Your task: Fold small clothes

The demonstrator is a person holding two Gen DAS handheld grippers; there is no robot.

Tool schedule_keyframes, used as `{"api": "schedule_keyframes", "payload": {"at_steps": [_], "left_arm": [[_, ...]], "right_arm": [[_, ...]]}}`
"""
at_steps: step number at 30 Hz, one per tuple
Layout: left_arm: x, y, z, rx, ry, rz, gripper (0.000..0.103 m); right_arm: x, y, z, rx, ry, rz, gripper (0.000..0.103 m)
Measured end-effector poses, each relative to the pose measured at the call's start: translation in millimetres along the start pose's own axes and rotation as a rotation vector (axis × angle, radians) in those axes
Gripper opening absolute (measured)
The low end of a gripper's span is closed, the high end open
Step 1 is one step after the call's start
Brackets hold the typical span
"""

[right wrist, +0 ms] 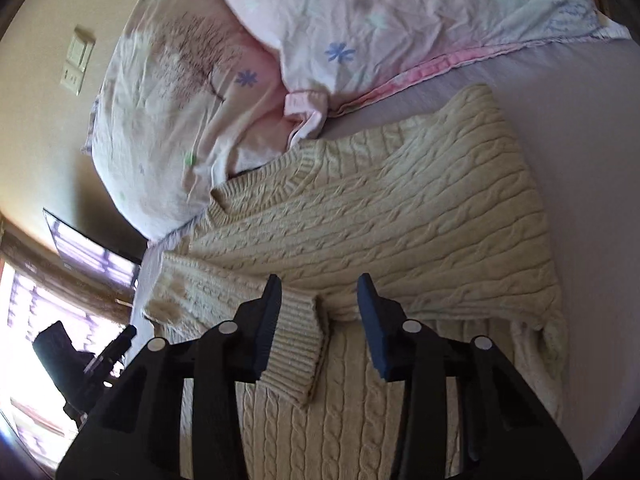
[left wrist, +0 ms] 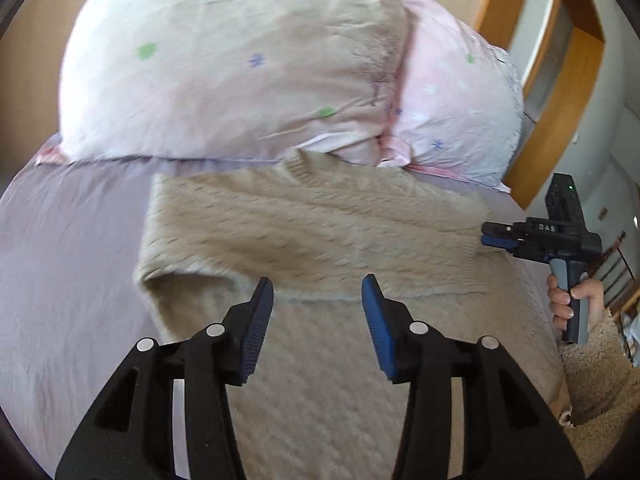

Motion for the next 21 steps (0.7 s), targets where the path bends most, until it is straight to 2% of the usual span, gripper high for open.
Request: {"api": "schedule_keyframes", "payload": {"at_steps": [2,3,4,5,7,9,11,12,13,15,16,18,21], "left_arm": [[10.1,10.4,28.8,-0.037,0.069,0.017,0.052],[16.8,13.3,38.6,-0.048,0.100,0.027,0.053],[23.8,15.7,48.0,-0.054,0.127,0.039,0.053],[30.1,16.8,54.5,-0.057,0.154,0.048,0.053],[41.0,19.1,61.6,-0.049,0.193,0.063,0.053],[48.9,19.6,63.3,-0.028,0.222,0.074,0.055],[56.2,18.3,61.4,-0.019,0.224,0.081,0.057],[58.5,17.7,59.5,-0.019,0.219,0.085,0.057],[60.2,17.0,57.2,-0.018,0.215,0.091,0.057],[65.1,20.0,55.8,-0.015,0.213,0.093,0.058],[67.1,22.2,55.7,-0.010,0.213,0.091,0.058],[71.3,27.0,57.5,0.005,0.230,0.085,0.058],[80.1,35.4,59.4,0.047,0.258,0.074,0.058]], "right_arm": [[5.4,-9.4,9.5,0.002,0.036,0.024,0.040],[7.7,-13.8,12.8,-0.001,0.051,0.035,0.035],[9.6,-18.2,18.4,-0.002,0.076,0.045,0.006],[9.2,-19.1,24.5,-0.007,0.097,0.037,0.006],[-4.4,-5.2,26.8,0.061,0.121,-0.038,0.005],[-31.9,17.1,11.2,0.100,0.054,-0.148,0.005],[-57.0,38.1,-21.3,0.227,-0.016,-0.224,0.006],[-61.7,42.4,-34.8,0.309,-0.033,-0.213,0.008],[-60.5,47.0,-46.3,0.363,-0.066,-0.190,0.017],[-44.0,59.5,-56.9,0.304,-0.130,-0.177,0.045],[-32.2,66.7,-57.8,0.273,-0.138,-0.178,0.067],[-1.7,79.2,-60.1,0.261,-0.140,-0.145,0.070],[54.4,91.3,-65.5,0.179,-0.201,-0.087,0.066]]}}
Point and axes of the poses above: each gripper's, at about its wrist camera, not at the fingertips, and y roughly against the way its jaws point, z to its left, x to its underside, the point moved 6 cm from there along -y, roughly the way its jaws point, and after that the axes turned 14 degrees about y, right-handed, at the moved point
